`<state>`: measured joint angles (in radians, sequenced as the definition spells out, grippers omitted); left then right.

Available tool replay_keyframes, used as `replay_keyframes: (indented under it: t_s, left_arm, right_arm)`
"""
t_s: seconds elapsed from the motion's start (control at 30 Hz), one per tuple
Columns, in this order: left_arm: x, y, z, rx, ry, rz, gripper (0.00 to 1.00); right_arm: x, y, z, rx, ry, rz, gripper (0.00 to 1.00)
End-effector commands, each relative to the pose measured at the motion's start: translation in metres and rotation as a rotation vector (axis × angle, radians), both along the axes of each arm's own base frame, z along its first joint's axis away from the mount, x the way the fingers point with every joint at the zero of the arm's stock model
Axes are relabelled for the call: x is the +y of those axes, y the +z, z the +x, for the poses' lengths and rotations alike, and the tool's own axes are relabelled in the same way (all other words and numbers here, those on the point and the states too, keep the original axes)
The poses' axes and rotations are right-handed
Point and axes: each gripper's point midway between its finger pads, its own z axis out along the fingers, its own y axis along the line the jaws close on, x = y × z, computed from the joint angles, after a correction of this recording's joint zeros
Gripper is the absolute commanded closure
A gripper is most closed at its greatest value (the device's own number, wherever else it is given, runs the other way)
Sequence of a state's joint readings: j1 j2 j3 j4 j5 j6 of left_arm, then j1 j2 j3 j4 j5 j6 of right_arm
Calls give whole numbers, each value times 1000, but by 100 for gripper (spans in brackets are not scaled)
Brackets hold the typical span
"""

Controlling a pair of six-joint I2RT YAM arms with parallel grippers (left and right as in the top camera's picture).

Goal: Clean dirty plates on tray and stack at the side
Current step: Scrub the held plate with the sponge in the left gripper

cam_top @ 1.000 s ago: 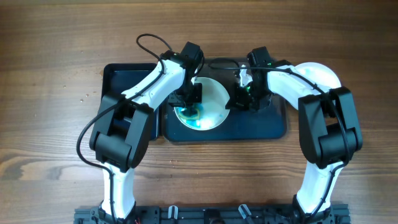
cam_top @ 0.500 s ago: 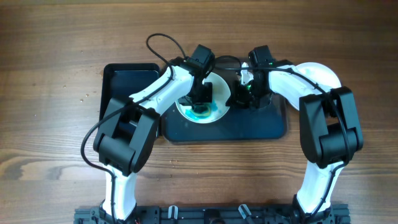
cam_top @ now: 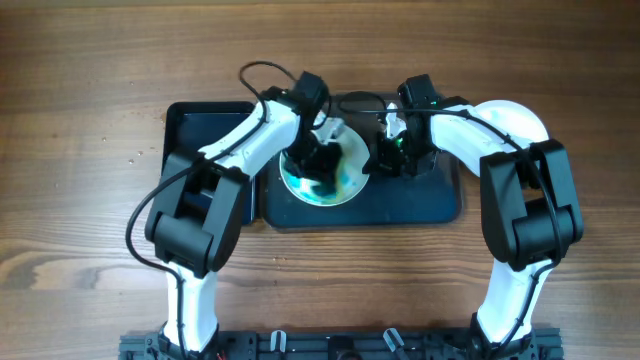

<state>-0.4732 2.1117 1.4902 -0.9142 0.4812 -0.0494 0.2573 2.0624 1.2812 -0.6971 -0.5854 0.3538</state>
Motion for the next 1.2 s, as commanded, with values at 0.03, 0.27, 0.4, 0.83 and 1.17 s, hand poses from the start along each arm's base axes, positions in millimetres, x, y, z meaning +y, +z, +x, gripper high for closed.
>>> replay_keyframes:
  t_s: [0.03, 0.27, 0.4, 0.83, 1.17]
  left_arm:
    - [-27, 2, 11, -55, -40, -135, 96]
    - [100, -14, 95, -440, 599, 611, 96]
    - [122, -11, 85, -440, 621, 729, 96]
    - [-13, 4, -28, 71, -140, -118, 96]
    - [40, -23, 70, -268, 289, 298, 96]
  right_arm:
    - [-1, -13, -8, 28, 14, -12, 96]
    - [-1, -13, -8, 29, 14, -13, 96]
    - [-1, -13, -8, 28, 14, -13, 96]
    - [-1, -13, -8, 26, 14, -12, 95]
    - [-1, -13, -8, 28, 14, -13, 96]
